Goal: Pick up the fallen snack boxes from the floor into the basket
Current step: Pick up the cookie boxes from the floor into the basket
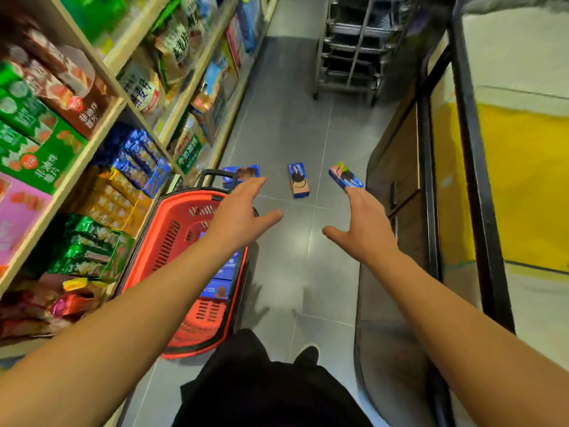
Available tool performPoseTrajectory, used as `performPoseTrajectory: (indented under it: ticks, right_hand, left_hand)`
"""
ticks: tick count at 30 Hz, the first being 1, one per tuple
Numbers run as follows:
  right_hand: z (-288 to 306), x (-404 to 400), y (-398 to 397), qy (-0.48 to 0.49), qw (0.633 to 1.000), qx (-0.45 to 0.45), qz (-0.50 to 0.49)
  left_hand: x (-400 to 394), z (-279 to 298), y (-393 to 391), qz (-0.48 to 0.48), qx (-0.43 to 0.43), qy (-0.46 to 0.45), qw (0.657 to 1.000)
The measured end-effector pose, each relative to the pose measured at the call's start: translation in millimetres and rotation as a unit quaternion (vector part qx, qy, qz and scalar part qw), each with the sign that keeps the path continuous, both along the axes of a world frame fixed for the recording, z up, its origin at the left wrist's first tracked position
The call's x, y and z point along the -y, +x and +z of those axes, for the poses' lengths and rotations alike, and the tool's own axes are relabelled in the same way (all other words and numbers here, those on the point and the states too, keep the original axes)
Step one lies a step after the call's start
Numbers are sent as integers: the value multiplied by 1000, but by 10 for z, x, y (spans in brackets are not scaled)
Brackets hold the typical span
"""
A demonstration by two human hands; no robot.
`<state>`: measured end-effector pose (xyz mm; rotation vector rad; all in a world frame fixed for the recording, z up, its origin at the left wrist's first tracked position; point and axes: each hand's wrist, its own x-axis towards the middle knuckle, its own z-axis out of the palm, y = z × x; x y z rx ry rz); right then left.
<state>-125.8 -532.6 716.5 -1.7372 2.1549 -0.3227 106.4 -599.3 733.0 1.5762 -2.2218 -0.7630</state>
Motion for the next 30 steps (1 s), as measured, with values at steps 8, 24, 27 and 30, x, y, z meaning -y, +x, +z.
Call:
performPoseTrajectory:
  ticks: [8, 24, 27, 30]
  right_hand:
    - [-77, 1016, -419, 25, 999, -28, 32]
    - [-407, 3426, -1037, 109, 992, -42, 51]
    - [-593, 3824, -1258, 126, 989, -36, 68]
    - [-852, 4292, -1503, 148, 985, -10, 92]
  left_hand:
    - [956, -176, -441, 32, -7, 17, 999]
    - [3293, -601, -1085, 35, -5, 130, 991]
    - [3642, -773, -1281, 43, 11, 156, 987]
    - [4068, -994, -1542, 73, 2, 155, 985]
